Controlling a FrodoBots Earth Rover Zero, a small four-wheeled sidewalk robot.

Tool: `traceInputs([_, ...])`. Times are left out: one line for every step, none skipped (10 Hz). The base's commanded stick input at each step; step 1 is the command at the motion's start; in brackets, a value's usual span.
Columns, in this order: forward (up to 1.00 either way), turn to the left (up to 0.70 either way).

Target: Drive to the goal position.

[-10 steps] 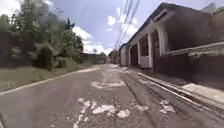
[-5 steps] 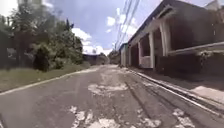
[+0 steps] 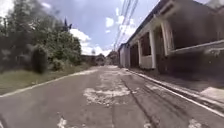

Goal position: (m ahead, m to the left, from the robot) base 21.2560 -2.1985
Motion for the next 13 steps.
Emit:
traceInputs([0.70,0.01])
traceInputs([0.70,0.01])
traceInputs([0.70,0.01])
traceInputs([0.70,0.01])
traceInputs([0.70,0.01])
traceInputs([0.70,0.01])
traceInputs([0.70,0.01])
traceInputs([0.70,0.01])
traceInputs([0.70,0.01])
traceInputs([0.70,0.01])
traceInputs([0.70,0.01])
traceInputs([0.70,0.01])
traceInputs([0.70,0.01])
